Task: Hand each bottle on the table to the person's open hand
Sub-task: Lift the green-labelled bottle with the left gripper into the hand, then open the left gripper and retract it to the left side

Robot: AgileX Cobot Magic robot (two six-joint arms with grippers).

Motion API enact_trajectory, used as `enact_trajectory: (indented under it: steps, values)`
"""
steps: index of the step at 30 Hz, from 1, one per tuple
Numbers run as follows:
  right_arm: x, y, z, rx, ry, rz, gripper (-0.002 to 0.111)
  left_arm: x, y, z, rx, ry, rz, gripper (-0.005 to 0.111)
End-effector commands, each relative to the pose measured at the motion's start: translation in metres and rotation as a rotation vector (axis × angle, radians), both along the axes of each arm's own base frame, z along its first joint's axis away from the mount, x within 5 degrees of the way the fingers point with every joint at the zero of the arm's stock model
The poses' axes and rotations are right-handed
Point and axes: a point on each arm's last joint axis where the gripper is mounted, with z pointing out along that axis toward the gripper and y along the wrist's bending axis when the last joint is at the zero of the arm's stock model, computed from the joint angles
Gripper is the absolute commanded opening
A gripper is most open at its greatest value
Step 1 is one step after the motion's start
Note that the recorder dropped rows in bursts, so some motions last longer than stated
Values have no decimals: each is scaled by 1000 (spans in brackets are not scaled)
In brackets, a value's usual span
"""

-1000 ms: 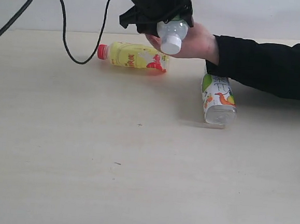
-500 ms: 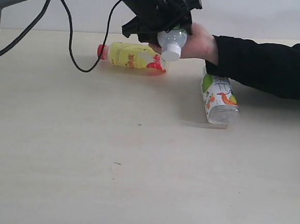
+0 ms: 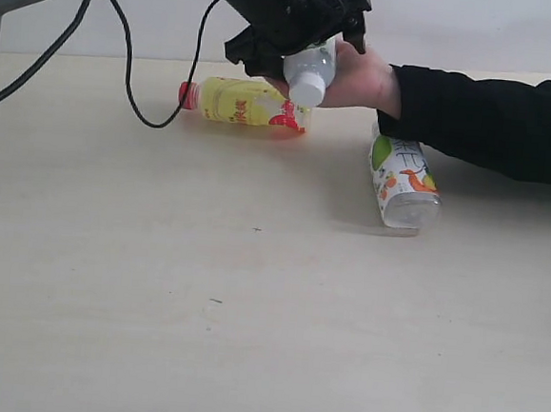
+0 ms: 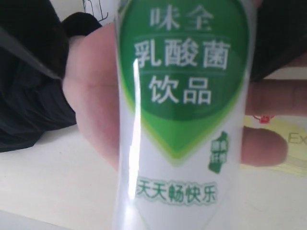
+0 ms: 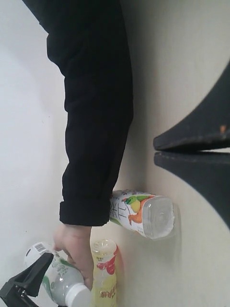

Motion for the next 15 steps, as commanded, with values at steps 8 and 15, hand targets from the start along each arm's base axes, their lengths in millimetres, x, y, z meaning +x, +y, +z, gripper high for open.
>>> enact_trajectory:
  steps: [8, 15]
  values:
    - [0, 0, -1, -5, -8, -5, 0, -14, 6, 31, 35, 0, -88, 93]
    - [0, 0, -1, -5, -8, -5, 0, -24, 11, 36, 105, 24, -185, 93]
